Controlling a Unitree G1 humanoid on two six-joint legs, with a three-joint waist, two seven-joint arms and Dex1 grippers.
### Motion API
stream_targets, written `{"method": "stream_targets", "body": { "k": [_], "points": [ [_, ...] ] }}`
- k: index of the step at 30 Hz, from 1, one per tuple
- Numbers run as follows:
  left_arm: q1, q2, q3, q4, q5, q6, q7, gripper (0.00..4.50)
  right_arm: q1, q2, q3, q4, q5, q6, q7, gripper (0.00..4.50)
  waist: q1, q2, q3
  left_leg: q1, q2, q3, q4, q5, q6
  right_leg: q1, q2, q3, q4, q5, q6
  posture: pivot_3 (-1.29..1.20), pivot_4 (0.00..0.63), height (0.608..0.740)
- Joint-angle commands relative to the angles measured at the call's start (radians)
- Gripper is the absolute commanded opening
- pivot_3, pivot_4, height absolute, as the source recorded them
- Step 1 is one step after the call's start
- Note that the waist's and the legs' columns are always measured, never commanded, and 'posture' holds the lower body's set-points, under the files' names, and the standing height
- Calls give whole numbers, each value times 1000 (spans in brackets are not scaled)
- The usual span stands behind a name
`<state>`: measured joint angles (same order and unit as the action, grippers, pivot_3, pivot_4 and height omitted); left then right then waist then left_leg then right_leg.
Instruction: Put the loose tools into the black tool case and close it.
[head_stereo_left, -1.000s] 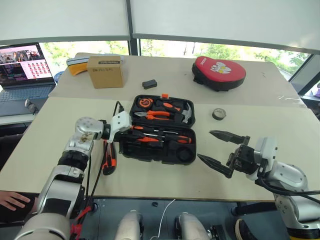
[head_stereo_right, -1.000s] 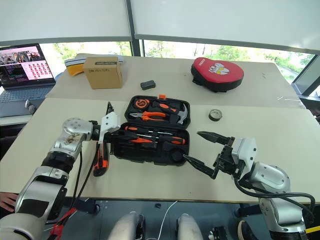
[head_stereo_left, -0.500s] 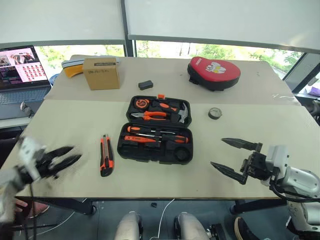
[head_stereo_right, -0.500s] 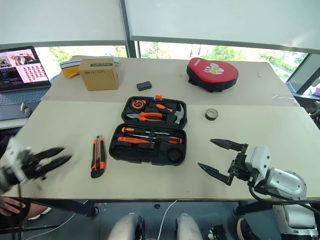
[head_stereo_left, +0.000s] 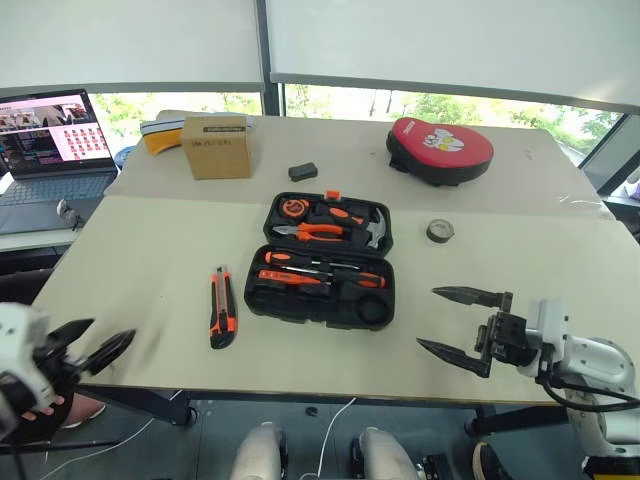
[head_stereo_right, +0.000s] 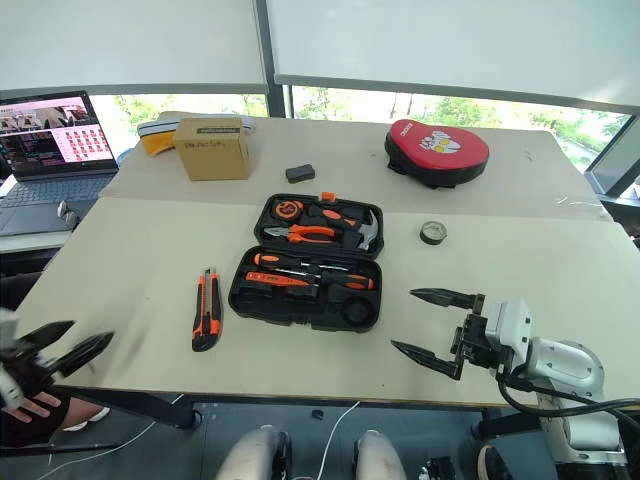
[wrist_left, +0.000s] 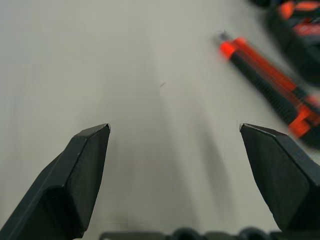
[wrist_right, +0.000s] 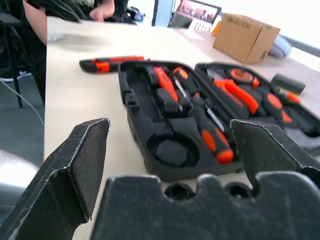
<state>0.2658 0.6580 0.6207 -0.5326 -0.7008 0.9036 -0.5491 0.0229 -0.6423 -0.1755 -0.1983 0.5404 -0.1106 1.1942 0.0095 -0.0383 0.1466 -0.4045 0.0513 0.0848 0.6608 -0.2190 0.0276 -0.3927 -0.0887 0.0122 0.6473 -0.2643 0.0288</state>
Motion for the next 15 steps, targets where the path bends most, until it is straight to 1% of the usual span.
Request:
{"method": "stream_targets", "body": {
  "k": [1, 2, 4, 7, 11, 13, 15],
  "points": [
    [-115, -101, -123, -152, -36, 122, 226, 4449, -16, 25, 37, -56, 26, -26, 27, 4500, 0, 0, 0, 0, 0, 0, 0, 0, 0, 0, 0, 0, 0, 0, 0, 0, 150, 740],
    [-139, -144, -172, -176, -14, 148, 290, 4449, -17, 30, 49, -60, 26, -25, 33, 4500, 0, 0, 0, 0, 0, -1, 0, 0, 0, 1, 1, 0, 0, 0, 0, 0, 150, 740],
    [-164, -199, -230, -204, 22, 203, 391, 4449, -21, 36, 59, -64, 22, -19, 32, 4500, -3, 0, 0, 1, 0, -1, 0, 0, 0, 1, 3, 1, 0, 0, 0, 0, 150, 740],
    [-172, -245, -286, -212, 96, 226, 498, 4449, -32, 39, 62, -70, 22, -2, 10, 4500, -9, 0, 0, 1, -1, -1, 0, 0, 0, 2, 3, 2, 0, 0, 0, 0, 150, 740],
    [-206, -290, -352, -181, 130, 241, 539, 4449, -34, 41, 64, -86, 30, 18, -15, 4500, -6, 0, 0, 1, -1, -1, 0, 0, 0, 2, 4, 2, 0, 0, 0, 0, 150, 740],
    [-227, -291, -396, -148, 157, 226, 537, 4449, -33, 43, 64, -91, 31, 23, -28, 4500, 1, 0, 0, 1, -1, -1, 0, 0, 0, 2, 4, 2, -1, 0, 0, 0, 150, 740],
    [-252, -310, -412, -113, 168, 218, 537, 4449, -31, 43, 65, -97, 32, 30, -37, 4500, 4, 0, 0, 1, -2, -1, 0, 0, 0, 3, 3, 2, -1, 0, 0, 0, 150, 740]
  ]
}}
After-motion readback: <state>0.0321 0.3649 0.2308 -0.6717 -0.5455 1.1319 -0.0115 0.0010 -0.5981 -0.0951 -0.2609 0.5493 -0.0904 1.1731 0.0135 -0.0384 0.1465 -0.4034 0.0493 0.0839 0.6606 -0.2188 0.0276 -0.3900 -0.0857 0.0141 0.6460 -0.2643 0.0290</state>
